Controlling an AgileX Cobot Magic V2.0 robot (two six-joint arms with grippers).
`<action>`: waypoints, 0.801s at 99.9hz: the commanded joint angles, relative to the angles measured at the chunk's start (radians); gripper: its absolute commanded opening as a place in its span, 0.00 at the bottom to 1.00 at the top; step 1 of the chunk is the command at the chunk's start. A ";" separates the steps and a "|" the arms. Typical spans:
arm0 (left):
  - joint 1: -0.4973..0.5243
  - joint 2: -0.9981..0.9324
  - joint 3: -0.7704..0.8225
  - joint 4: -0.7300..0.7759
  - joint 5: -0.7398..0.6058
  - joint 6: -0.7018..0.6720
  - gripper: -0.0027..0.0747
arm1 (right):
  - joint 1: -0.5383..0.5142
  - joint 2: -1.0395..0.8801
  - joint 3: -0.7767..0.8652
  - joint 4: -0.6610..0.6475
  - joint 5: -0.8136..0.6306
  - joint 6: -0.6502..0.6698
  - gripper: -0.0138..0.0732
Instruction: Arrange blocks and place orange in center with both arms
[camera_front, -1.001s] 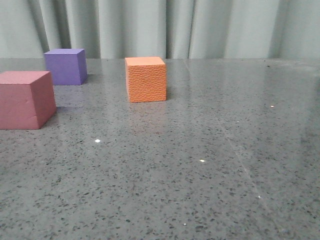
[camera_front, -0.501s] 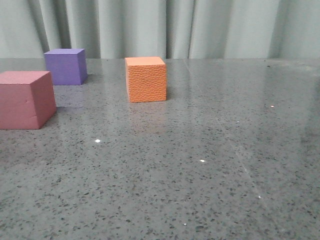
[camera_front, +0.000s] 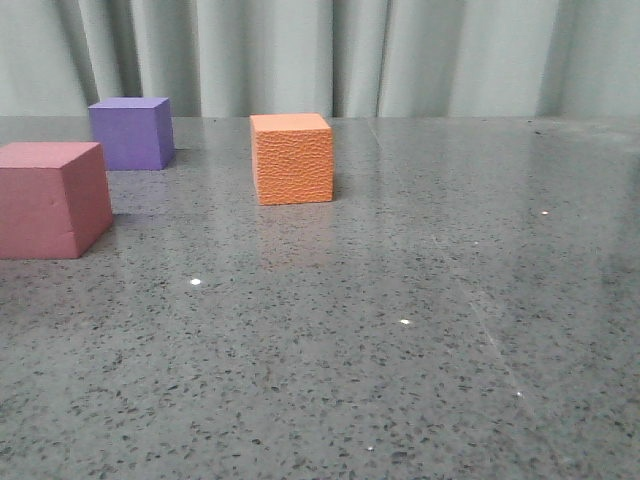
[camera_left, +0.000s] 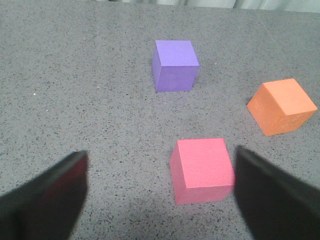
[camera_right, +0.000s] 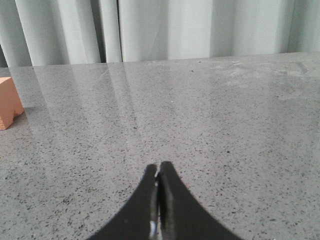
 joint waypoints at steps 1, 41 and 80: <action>0.003 0.002 -0.034 -0.005 -0.062 0.000 0.93 | -0.007 -0.024 -0.014 0.004 -0.082 -0.008 0.08; 0.003 0.002 -0.034 -0.061 -0.084 0.000 0.83 | -0.007 -0.024 -0.014 0.004 -0.082 -0.008 0.08; -0.110 0.145 -0.110 -0.200 -0.187 0.024 0.81 | -0.007 -0.024 -0.014 0.004 -0.082 -0.008 0.08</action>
